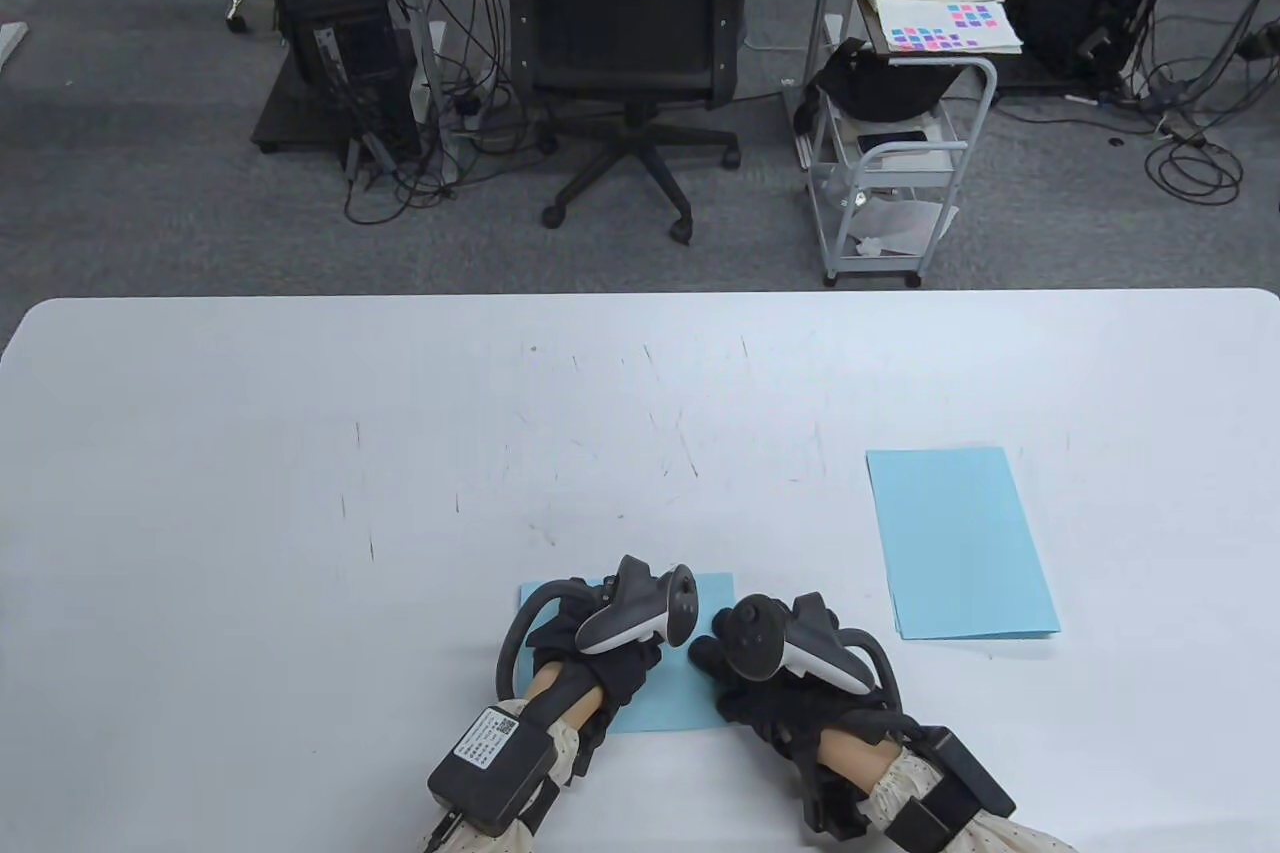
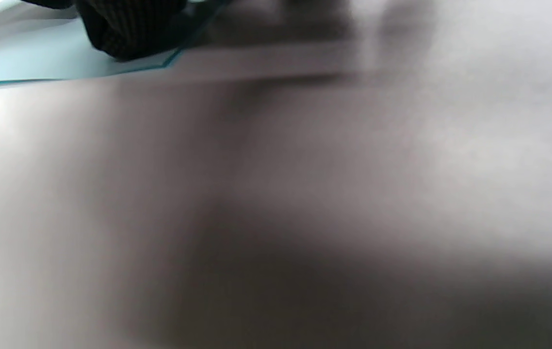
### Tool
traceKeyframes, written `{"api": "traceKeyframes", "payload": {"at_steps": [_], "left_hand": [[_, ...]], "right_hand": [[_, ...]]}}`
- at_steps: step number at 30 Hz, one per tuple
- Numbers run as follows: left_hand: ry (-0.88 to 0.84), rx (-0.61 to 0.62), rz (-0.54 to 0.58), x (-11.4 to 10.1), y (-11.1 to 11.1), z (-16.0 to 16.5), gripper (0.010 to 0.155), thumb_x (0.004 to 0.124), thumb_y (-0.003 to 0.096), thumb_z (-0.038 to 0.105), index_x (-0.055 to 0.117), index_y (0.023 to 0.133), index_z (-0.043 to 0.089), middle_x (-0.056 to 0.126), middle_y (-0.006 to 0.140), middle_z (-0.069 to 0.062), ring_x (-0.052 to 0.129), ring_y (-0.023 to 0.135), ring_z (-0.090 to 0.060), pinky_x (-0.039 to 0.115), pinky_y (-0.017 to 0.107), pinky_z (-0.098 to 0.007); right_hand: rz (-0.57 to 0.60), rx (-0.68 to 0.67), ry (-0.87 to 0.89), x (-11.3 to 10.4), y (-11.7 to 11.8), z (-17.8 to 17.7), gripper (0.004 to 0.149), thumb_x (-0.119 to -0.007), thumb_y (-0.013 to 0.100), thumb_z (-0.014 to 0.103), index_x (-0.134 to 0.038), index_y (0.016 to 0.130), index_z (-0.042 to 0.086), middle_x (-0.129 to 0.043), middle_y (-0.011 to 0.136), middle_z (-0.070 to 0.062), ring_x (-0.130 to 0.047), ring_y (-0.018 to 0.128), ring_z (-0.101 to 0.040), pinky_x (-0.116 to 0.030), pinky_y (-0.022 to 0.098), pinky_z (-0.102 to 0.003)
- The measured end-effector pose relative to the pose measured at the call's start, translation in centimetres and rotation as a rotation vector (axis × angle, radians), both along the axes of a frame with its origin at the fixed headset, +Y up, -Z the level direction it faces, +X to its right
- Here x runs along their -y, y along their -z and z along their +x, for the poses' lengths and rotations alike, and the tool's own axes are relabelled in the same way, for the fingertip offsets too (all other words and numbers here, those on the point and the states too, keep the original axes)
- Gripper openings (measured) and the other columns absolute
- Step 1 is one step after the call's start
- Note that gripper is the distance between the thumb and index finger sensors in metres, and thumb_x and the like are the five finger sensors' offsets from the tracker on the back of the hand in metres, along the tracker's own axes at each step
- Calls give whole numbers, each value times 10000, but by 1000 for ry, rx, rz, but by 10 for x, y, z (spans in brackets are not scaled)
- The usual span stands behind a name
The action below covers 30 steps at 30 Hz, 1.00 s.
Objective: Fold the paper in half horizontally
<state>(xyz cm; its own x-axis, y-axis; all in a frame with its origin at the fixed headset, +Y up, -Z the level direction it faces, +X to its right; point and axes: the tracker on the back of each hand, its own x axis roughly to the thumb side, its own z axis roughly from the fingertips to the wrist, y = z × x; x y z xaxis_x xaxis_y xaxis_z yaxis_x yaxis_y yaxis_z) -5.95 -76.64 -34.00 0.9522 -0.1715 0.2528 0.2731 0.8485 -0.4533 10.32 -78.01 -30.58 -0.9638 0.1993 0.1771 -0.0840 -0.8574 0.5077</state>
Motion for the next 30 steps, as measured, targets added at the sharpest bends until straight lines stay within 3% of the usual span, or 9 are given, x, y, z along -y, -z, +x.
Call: {"api": "traceKeyframes", "payload": {"at_steps": [30], "left_hand": [[23,-103,-12,4,7,-54,618,650,428,538,370,969,644,312,1131,387,376,1154,-13,395,893,-473]], "right_hand": [[0,2,-6,0,0,1,615,-681,488,424,-374,1016,505,-192,1163,207,-76,1084,-295,-71,725,-645]]}}
